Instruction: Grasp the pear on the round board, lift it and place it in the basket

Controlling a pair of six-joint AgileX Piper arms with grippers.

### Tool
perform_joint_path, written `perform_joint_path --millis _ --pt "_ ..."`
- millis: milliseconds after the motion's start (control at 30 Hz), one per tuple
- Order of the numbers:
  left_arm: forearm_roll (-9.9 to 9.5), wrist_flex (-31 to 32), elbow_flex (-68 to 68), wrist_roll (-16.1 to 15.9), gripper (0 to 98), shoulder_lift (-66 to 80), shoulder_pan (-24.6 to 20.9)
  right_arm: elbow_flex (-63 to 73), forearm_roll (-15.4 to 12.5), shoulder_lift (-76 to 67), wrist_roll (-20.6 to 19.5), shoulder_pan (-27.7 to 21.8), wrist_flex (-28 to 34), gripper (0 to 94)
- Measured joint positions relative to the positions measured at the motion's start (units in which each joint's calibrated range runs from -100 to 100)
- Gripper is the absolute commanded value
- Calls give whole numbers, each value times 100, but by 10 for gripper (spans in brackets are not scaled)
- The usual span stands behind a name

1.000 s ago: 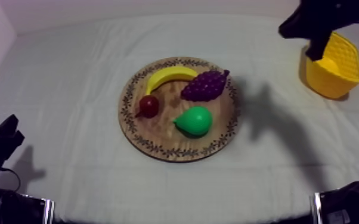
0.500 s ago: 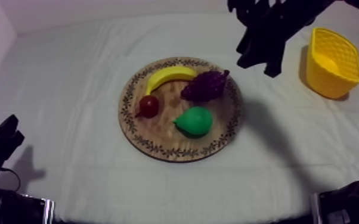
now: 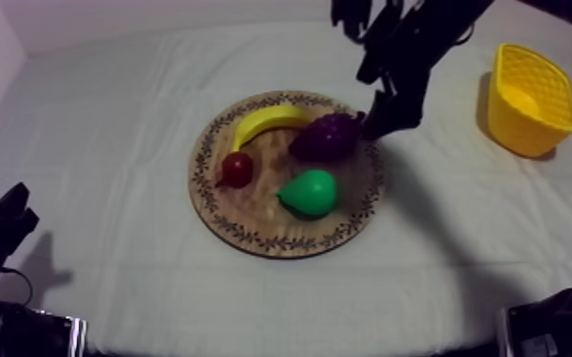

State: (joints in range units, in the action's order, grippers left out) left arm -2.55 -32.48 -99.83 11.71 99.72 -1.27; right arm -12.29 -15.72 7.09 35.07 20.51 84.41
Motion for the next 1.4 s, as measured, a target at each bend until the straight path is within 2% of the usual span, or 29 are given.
perform_joint_path --millis 600,1167,1267,1400 --pt "0 0 0 0 1 0 0 114 -122 1475 166 461 273 677" --pt "0 0 0 0 1 0 0 917 -301 2693 139 591 404 638" --pt "0 0 0 0 1 0 0 887 -301 2797 147 614 395 613" --pt "0 0 0 0 1 0 0 821 -307 2877 195 623 338 522"
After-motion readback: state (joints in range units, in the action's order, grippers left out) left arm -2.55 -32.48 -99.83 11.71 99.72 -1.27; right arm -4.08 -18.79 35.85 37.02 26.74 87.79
